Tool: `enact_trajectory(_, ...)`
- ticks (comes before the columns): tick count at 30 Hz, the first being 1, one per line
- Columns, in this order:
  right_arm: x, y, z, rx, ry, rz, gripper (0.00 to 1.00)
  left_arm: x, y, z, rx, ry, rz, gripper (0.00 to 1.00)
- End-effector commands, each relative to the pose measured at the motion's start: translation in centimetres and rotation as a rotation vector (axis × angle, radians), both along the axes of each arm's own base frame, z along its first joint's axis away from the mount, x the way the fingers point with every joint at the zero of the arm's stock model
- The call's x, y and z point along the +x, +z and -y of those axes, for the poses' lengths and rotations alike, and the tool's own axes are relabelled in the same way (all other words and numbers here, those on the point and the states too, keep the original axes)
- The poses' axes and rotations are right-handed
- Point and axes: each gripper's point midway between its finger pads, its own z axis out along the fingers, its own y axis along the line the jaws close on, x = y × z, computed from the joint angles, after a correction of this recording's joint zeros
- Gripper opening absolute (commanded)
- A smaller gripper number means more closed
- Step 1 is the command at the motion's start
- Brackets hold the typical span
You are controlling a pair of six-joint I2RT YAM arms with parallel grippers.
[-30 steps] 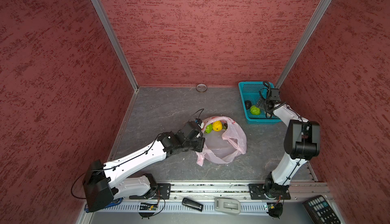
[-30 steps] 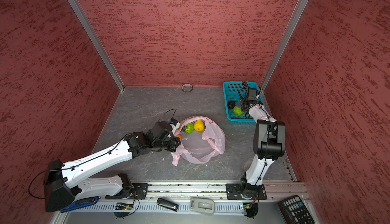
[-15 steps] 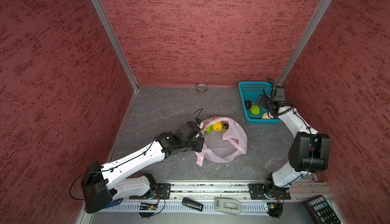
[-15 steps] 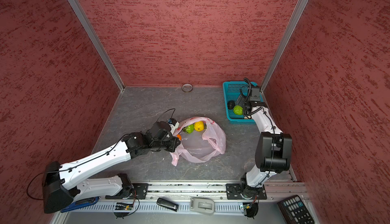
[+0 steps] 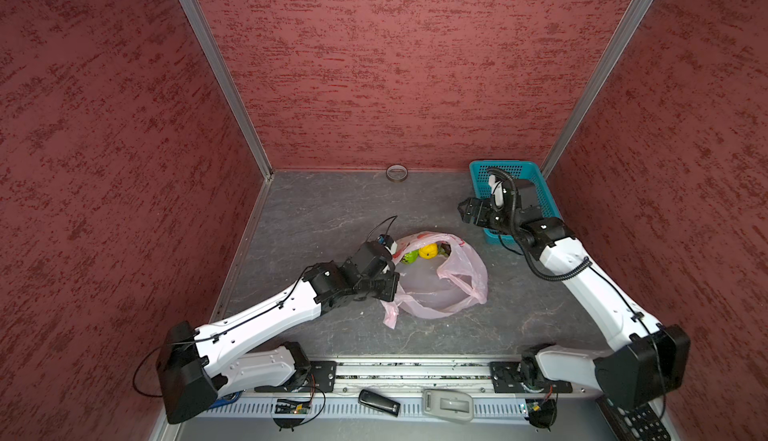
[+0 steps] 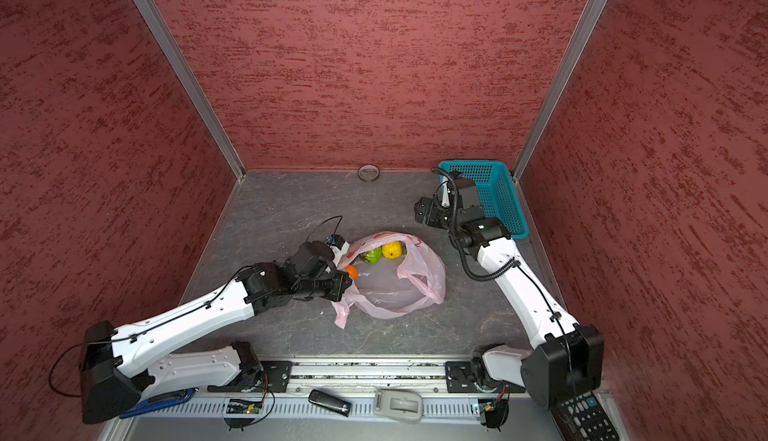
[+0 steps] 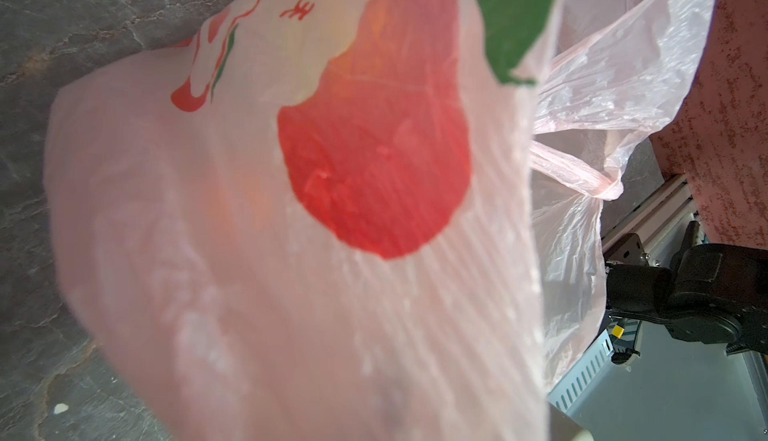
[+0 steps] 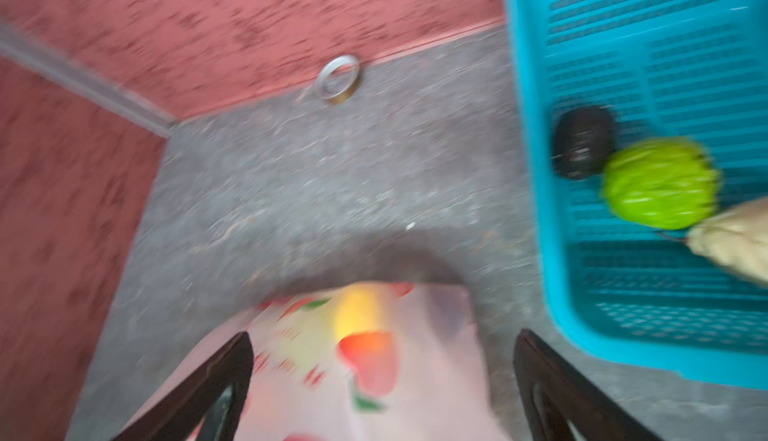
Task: Untie the knot of the plastic bag and take out the fruit
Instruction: 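Bring the right gripper back into the bag toward the orange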
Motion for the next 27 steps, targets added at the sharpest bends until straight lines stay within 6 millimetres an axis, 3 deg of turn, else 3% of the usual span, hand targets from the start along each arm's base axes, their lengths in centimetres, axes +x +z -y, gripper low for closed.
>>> enact_trajectory(1, -3.6, -0.2, -2.6, 0.034, 0.059, -0.074, 0.99, -0.3, -0.1, -0.7, 0.011, 0.018, 0.001, 0.0)
enact_trajectory(8, -9.7, 0.2, -9.0, 0.087, 0.225, -0.125, 0.98, -0.7, -0.3, -1.9, 0.03, 0.043, -0.003, 0.0)
enact_trajectory(14, -13.6, -1.9, -13.1, 0.102, 0.316, -0.197, 0.96, -0.9, -0.6, -2.6, 0.054, 0.056, -0.01, 0.0)
enact_trajectory(18, -14.9, -4.4, -14.3, 0.081, 0.349, -0.214, 0.94, -1.0, -0.6, -2.7, 0.06, 0.054, -0.013, 0.0)
enact_trajectory(27, -15.3, -10.6, -14.0, -0.005, 0.347, -0.202, 0.82, -0.1, 0.4, -1.6, 0.04, 0.051, -0.003, 0.0)
